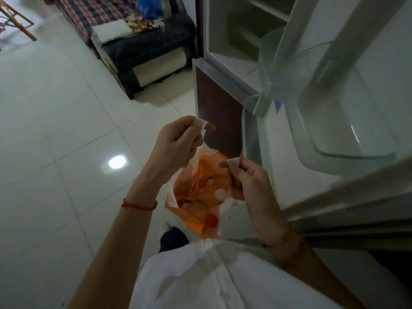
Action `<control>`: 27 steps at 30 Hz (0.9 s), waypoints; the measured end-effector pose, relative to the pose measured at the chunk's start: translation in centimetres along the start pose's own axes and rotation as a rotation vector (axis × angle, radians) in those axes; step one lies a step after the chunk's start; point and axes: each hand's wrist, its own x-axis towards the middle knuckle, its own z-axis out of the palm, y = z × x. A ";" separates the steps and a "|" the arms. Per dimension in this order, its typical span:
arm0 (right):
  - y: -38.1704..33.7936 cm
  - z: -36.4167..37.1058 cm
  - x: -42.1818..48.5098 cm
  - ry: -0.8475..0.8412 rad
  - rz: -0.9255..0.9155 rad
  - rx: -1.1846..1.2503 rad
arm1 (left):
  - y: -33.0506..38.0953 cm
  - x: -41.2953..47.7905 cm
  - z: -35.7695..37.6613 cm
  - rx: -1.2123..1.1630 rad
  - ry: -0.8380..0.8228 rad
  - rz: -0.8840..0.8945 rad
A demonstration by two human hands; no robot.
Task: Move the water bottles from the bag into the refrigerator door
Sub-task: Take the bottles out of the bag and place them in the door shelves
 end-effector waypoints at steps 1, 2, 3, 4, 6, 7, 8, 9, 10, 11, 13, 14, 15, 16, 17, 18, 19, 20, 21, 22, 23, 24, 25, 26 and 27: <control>-0.4 0.5 0.8 0.021 -0.003 0.022 | -0.1 1.0 -0.7 -0.003 -0.017 0.004; -0.7 0.9 1.5 0.050 -0.013 0.034 | -0.3 2.1 -1.5 -0.005 -0.038 0.007; -0.8 1.4 2.4 0.083 -0.029 0.037 | -0.5 3.1 -2.2 -0.007 -0.059 0.011; -1.0 2.0 3.3 0.119 -0.050 0.037 | -0.8 4.3 -2.9 -0.010 -0.081 0.018; -1.5 3.0 4.9 0.189 -0.073 0.038 | -1.1 6.6 -4.0 -0.014 -0.127 0.028; -1.8 3.4 5.7 0.227 -0.076 0.041 | -1.3 7.7 -4.5 -0.015 -0.152 0.028; -2.2 3.8 6.5 0.264 -0.076 0.057 | -1.4 8.9 -5.0 -0.017 -0.178 0.027; -2.6 4.3 7.3 0.296 -0.076 0.087 | -1.5 10.1 -5.5 -0.020 -0.207 0.025; -3.1 4.8 8.0 0.324 -0.078 0.127 | -1.4 11.2 -6.0 -0.024 -0.238 0.022; -3.6 5.4 8.7 0.350 -0.082 0.166 | -1.3 12.4 -6.5 -0.029 -0.271 0.021; -4.4 6.8 10.1 0.414 -0.093 0.206 | -0.9 14.8 -7.4 -0.024 -0.349 0.035; -4.6 7.4 10.8 0.455 -0.095 0.219 | -0.6 15.9 -7.8 -0.016 -0.396 0.043; -4.8 8.1 11.4 0.498 -0.092 0.249 | -0.3 17.0 -8.2 -0.010 -0.442 0.053; -5.0 8.8 12.0 0.543 -0.092 0.290 | 0.0 18.1 -8.5 -0.006 -0.483 0.064; -5.3 9.4 12.5 0.587 -0.095 0.335 | 0.2 19.1 -8.8 0.002 -0.520 0.077; -5.6 9.9 13.0 0.631 -0.096 0.367 | 0.4 20.0 -9.1 0.010 -0.555 0.086; -5.8 10.4 13.5 0.676 -0.097 0.378 | 0.5 20.9 -9.5 0.017 -0.585 0.094; -5.8 10.9 13.9 0.717 -0.103 0.366 | 0.7 21.6 -9.8 0.021 -0.614 0.104; -5.9 11.5 14.2 0.752 -0.114 0.351 | 0.8 22.4 -10.2 0.023 -0.642 0.116; -5.8 12.0 14.5 0.782 -0.124 0.346 | 0.9 23.1 -10.4 0.021 -0.670 0.126; -5.8 12.5 14.7 0.812 -0.134 0.353 | 0.9 23.8 -10.7 0.016 -0.694 0.129; -5.6 13.0 14.9 0.840 -0.147 0.362 | 0.8 24.4 -10.9 0.011 -0.714 0.128; -5.6 13.5 15.0 0.862 -0.159 0.374 | 0.8 24.9 -11.1 0.008 -0.731 0.125; -5.5 14.0 15.1 0.884 -0.171 0.389 | 0.7 25.3 -11.3 0.007 -0.752 0.120; -5.5 14.4 15.2 0.903 -0.185 0.402 | 0.6 25.6 -11.5 0.004 -0.773 0.113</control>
